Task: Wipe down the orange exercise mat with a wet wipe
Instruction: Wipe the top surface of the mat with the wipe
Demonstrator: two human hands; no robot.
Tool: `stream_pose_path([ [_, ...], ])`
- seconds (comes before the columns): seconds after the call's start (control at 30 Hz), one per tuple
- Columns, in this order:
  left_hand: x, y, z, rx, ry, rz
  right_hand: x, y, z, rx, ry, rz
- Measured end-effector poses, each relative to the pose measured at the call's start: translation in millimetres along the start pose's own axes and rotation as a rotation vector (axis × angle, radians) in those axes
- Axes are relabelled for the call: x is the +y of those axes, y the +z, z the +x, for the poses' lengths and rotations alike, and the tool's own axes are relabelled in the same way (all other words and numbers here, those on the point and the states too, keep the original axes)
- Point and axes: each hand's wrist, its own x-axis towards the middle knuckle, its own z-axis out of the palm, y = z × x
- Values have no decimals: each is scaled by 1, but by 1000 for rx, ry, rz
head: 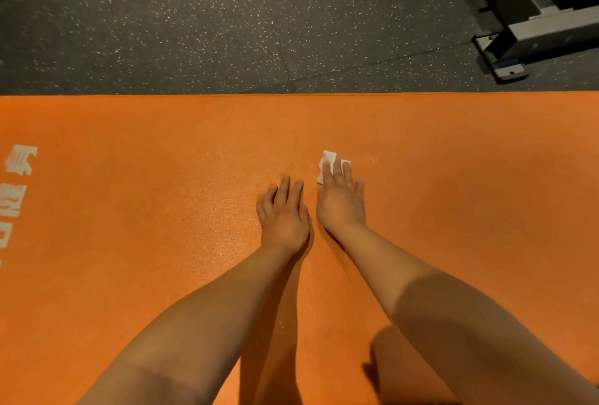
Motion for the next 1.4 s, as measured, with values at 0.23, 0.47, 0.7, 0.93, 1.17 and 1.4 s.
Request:
stream_pose_path([
  [0.23,-2,-3,-3,-13,15,-23,-6,5,-14,-63,-227,-10],
  [0.47,-1,-6,-2,-43,4,49,3,5,-15,4,55,-5],
  [0.7,-2,-12,0,3,27,79,17,9,-13,6,-128,-72],
  [0.93,13,-12,14,9,-36,129,-1,14,-13,-12,-141,-7],
  [1.17,19,-9,35,-66,41,176,48,-14,14,85,172,21],
  [1.4,14,1,35,-34,22,97,0,-5,23,-52,-170,-41],
])
